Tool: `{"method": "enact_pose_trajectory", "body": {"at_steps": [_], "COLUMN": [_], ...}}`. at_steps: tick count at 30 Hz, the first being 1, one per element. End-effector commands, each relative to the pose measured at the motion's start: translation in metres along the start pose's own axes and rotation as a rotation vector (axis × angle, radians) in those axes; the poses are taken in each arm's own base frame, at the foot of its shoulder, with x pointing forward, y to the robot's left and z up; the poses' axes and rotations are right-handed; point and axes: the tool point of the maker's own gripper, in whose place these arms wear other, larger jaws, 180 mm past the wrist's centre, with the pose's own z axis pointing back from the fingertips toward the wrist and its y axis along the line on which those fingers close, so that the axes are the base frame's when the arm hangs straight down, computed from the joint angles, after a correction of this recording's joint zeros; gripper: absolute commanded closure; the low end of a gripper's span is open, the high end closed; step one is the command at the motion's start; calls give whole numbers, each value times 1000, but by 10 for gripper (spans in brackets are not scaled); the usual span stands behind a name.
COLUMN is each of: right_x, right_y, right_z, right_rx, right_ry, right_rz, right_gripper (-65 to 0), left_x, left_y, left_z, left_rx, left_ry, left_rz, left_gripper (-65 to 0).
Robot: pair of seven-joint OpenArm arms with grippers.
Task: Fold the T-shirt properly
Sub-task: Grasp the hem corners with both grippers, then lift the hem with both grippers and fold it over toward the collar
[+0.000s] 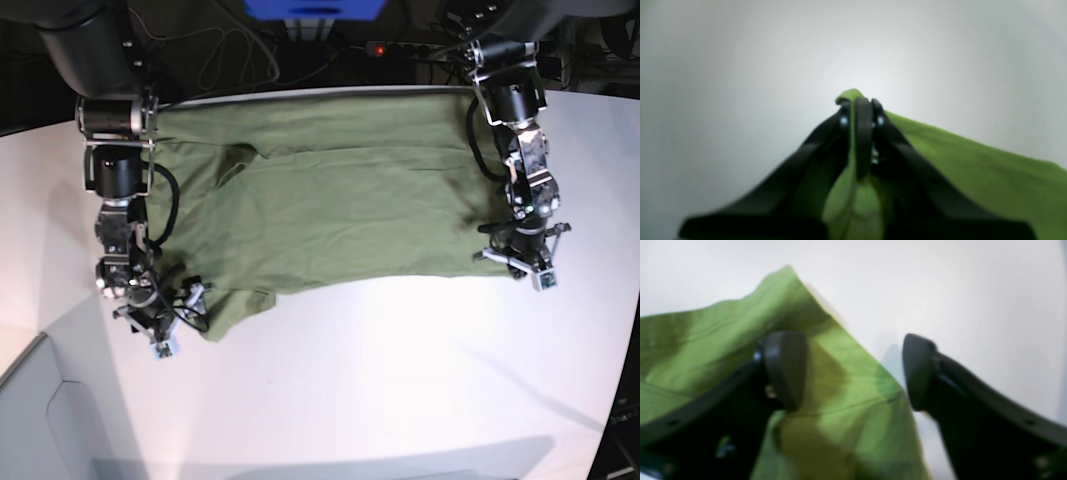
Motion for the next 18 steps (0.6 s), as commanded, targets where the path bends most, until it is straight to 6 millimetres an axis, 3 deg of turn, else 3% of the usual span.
{"method": "enact_pose_trajectory", "body": {"at_steps": [1,7,11,18], "right_x": [10,-9,3,37], "right_y": [-4,1,-1,7], "right_z": [3,2,9,47], "right_rx": [1,8,-6,-43], "right_ry": [-22,11,-33,-187], "right_rz": [17,12,26,117], "right_gripper": [-312,0,-1,-1], "left_x": [6,6,6,32], "left_y": [6,6,6,6], "left_z": [0,0,0,18], "left_rx": [14,14,14,12], "left_ry": [5,5,6,-81], "left_rz": [-13,-13,-13,-43], "left_gripper": [0,0,0,0]}}
